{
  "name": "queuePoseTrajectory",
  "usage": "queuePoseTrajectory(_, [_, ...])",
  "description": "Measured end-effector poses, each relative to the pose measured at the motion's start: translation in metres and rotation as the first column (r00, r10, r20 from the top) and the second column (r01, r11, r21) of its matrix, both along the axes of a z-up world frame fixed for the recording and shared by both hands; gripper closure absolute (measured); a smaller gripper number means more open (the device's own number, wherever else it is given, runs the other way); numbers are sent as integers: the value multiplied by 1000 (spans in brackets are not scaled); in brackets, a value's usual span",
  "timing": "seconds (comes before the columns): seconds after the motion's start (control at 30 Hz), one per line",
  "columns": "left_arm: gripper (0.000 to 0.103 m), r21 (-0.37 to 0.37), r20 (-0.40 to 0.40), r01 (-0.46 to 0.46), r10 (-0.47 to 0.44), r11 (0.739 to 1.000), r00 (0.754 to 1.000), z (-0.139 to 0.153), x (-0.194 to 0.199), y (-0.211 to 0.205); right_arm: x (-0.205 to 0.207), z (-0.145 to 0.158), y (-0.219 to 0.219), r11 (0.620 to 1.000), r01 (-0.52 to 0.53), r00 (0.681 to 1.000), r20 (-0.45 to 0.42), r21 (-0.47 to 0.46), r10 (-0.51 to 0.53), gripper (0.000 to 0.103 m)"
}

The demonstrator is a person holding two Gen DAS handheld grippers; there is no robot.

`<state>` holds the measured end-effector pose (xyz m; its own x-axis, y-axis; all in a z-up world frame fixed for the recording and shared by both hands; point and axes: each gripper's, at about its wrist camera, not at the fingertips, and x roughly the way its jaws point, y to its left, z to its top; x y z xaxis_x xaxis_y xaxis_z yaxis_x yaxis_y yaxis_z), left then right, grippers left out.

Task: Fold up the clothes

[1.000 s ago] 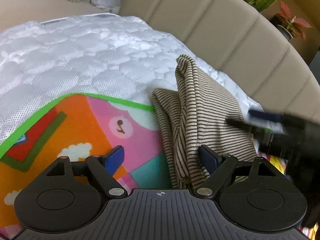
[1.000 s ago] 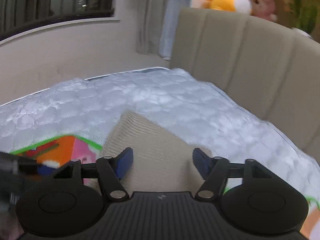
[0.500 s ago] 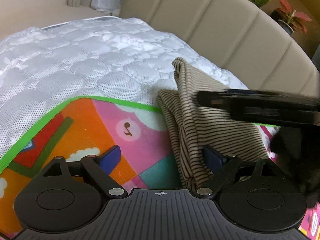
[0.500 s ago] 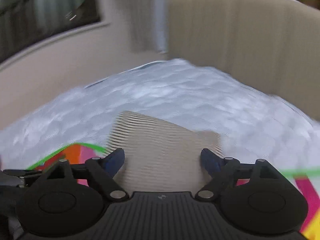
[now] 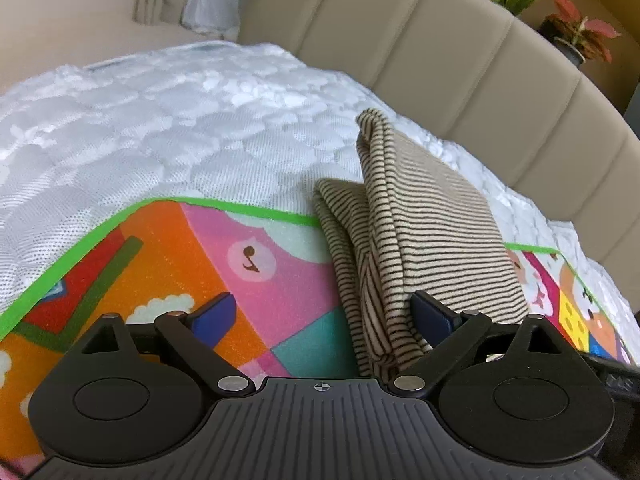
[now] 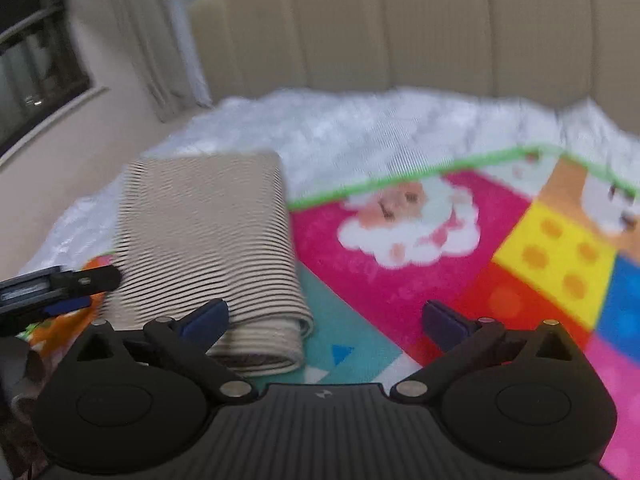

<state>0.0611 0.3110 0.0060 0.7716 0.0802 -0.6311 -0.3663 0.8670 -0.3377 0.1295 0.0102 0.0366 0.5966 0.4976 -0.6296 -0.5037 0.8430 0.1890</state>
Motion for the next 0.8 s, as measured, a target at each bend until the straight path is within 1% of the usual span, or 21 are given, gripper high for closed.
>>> queuePoseTrajectory(0.1, [7,106,28,-33,30,994,999,18,-17,-20,-32,22,-12,997,-73,994,82,-12,74,0])
queuePoseTrajectory(0.13, [7,149,38,-43,38,988,999,26,-24,-30,-43,27,-17,996,-82,989,118,-25,84,0])
queuePoseTrajectory(0.2, [5,201,53,-55,45,978,998,43,-41,-50,-63,34,-29,996,-82,979,181,-39,88,0])
queuePoseTrajectory(0.23, [2,223,59,-60,47,973,997,52,-50,-60,-72,36,-36,996,-75,976,204,-38,81,0])
queuePoseTrajectory(0.3, [0,263,73,-67,50,963,996,66,-75,-84,-84,39,-50,998,-66,977,205,3,64,0])
queuePoseTrajectory(0.37, [0,299,86,-65,41,952,995,75,-103,-110,-91,38,-62,996,-68,982,178,61,56,0])
queuePoseTrajectory(0.43, [0,332,101,-61,29,941,994,79,-126,-136,-98,39,-67,994,-70,989,137,86,58,0])
queuePoseTrajectory(0.5, [0,354,109,-68,31,933,994,82,-145,-157,-108,44,-71,993,-84,988,137,86,72,0])
queuePoseTrajectory(0.6, [0,351,106,-93,59,932,993,84,-167,-174,-127,47,-78,993,-100,980,181,64,87,0])
queuePoseTrajectory(0.73, [0,360,62,-76,58,930,996,78,-186,-187,-127,42,-77,987,-140,980,153,73,127,0])
queuePoseTrajectory(0.8, [0,401,56,-69,51,913,997,73,-189,-194,-124,38,-73,985,-160,981,122,71,150,0])
